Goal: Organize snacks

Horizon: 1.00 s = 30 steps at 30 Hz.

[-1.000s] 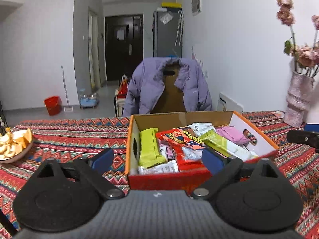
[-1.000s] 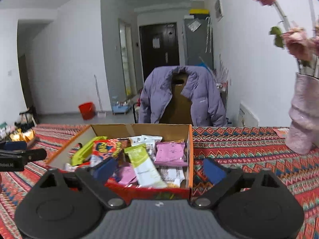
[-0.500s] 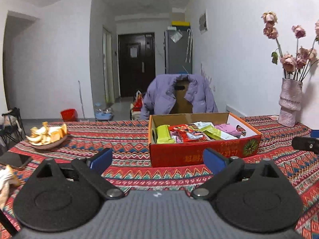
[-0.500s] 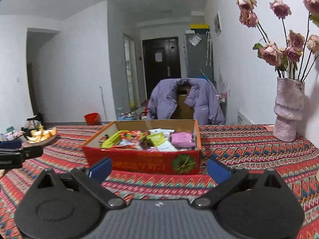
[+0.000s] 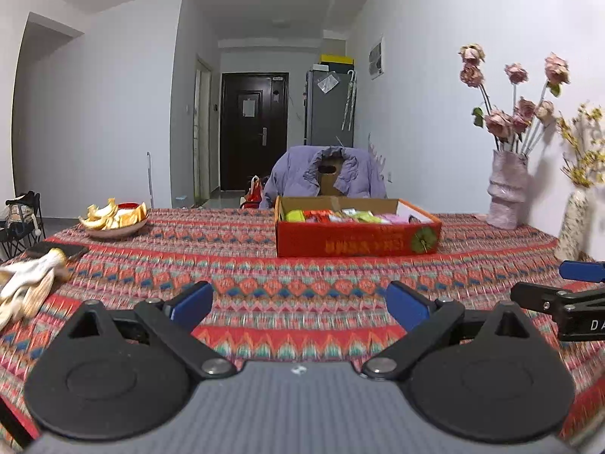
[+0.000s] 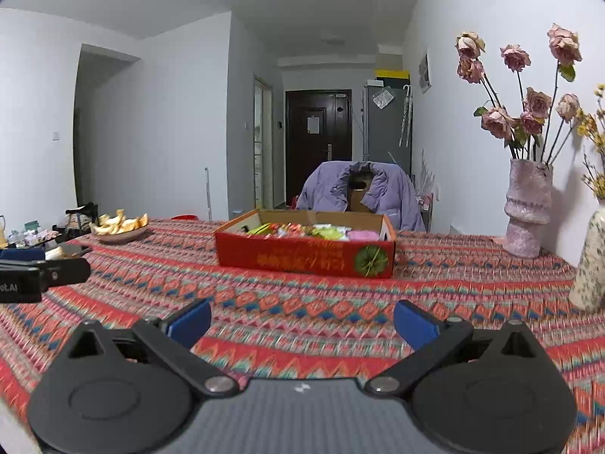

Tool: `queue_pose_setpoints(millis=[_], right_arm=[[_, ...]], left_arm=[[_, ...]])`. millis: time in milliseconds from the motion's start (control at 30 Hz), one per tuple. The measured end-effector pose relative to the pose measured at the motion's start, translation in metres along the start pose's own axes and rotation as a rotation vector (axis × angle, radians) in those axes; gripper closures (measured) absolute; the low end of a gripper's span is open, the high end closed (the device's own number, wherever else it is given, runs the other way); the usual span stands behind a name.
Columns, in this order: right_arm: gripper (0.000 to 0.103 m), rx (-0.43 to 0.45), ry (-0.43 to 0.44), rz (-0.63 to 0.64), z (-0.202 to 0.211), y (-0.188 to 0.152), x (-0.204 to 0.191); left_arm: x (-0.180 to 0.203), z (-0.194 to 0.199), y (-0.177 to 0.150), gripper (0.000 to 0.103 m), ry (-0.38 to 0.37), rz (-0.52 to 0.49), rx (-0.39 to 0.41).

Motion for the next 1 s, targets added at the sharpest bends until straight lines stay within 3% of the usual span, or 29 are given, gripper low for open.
queue_pose_setpoints(millis=[267, 467, 600, 733, 1000], right_arm=[[0.000, 0.037, 0.040, -0.024, 0.053, -0.067, -0.035], [0.000, 0.037, 0.055, -0.061, 0.081, -0.101, -0.043], [0.000, 0.013, 0.049, -0.017, 0.087, -0.105, -0.052], [0.000, 0.023, 0.018, 0.034, 0.095, -0.105, -0.062], [0.000, 0.025, 0.051, 0.019, 0.095, -0.102, -0.062]], left_arm=[[0.004, 0.046, -0.066, 0.002, 0.016, 0.007, 0.000], [-0.005, 0.072, -0.093, 0.000, 0.024, 0.016, 0.016], [-0.011, 0.084, -0.100, 0.000, 0.072, 0.020, 0.033], [-0.012, 0.091, -0.104, 0.000, 0.044, 0.021, 0.037], [-0.011, 0.095, -0.101, 0.000, 0.057, 0.006, 0.044]])
Point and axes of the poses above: each gripper's, at about its wrist camera, not at the fingertips, and z roughly against the way its jaws point, x to its right, y to its top, the point moved 8 cm from there along -z, roughly the way its jaws point, and after that the axes turned 15 degrees about -x, right-handed, at the moved point
